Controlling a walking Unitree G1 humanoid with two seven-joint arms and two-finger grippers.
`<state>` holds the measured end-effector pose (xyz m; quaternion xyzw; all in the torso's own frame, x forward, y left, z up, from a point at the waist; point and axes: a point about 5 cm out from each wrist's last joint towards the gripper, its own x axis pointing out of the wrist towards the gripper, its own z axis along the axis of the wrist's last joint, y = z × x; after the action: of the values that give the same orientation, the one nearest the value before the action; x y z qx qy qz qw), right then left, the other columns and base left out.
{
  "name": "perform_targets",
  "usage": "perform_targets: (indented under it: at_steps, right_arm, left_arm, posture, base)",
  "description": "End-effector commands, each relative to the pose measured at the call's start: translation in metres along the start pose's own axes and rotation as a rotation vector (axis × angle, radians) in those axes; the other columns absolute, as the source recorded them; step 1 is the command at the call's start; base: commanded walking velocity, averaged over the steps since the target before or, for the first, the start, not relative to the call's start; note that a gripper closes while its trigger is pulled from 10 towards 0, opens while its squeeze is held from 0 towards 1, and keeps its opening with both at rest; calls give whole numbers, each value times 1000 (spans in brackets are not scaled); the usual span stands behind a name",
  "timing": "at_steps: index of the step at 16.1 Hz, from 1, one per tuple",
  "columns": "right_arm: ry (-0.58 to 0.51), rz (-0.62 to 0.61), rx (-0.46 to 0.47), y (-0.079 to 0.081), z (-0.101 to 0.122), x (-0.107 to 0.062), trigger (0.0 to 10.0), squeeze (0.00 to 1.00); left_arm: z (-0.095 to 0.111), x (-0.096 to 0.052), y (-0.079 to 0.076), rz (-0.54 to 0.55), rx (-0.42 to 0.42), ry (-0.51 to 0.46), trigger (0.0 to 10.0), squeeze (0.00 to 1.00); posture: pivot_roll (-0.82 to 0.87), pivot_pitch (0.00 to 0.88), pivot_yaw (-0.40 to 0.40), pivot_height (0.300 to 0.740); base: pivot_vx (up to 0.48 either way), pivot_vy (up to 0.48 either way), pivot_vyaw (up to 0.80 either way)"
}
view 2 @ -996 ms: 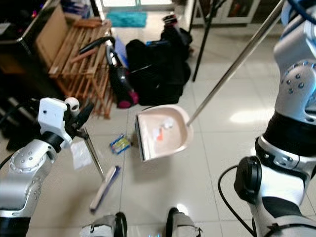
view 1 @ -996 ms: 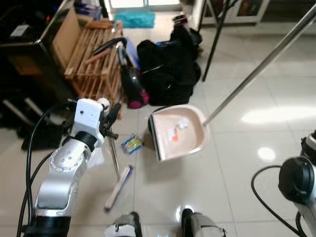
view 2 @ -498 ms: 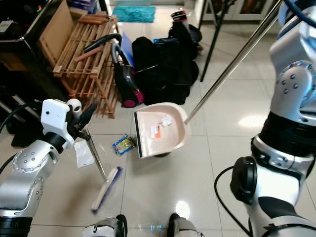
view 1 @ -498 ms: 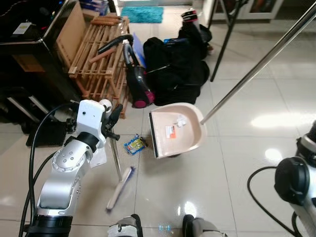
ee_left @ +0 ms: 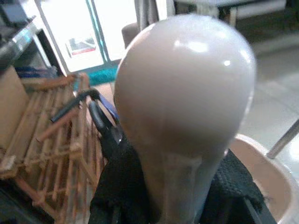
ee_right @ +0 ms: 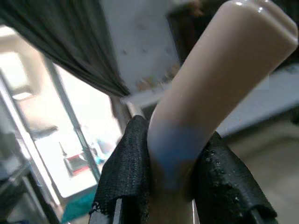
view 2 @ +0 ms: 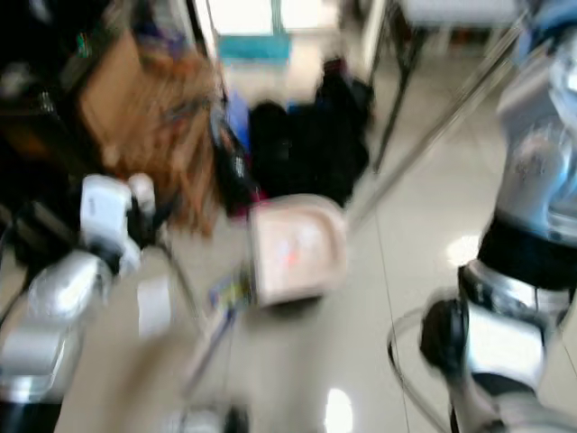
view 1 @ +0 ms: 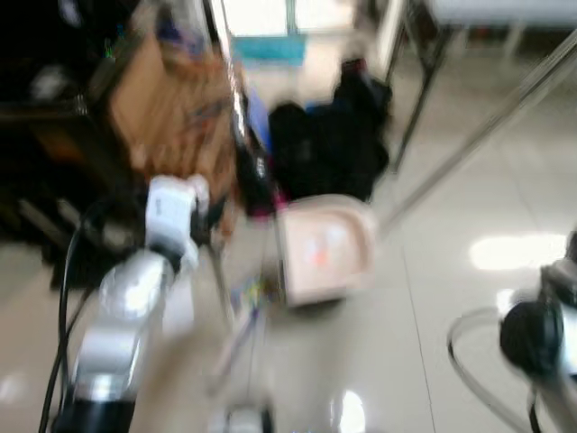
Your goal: Sweep floor
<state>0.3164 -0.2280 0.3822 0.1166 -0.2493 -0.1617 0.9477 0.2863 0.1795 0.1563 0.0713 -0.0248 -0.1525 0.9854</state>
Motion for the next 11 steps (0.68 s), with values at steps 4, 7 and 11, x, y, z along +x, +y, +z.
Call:
perform_targets:
  at_steps: [4, 7, 11]
  right_arm:
    - [-80, 32, 24, 5, 14, -2, 10000, 0]
    - [-105, 40, -12, 5, 17, -3, 10000, 0]
    - [-115, 47, -25, 8, 13, -4, 10000, 0]
  left_arm:
    - [5, 1, 2, 10, 31, -20, 10000, 0]
    - [-4, -4, -1, -6, 20, 13, 10000, 0]
    - [-11, -11, -2, -23, 38, 38, 10000, 0]
  posture:
    - [-44, 76, 38, 740]
    - [-46, 66, 33, 740]
    - [-33, 55, 27, 740]
  base:
    - [472, 0, 0]
    - [0, 0, 0]
    - [0, 0, 0]
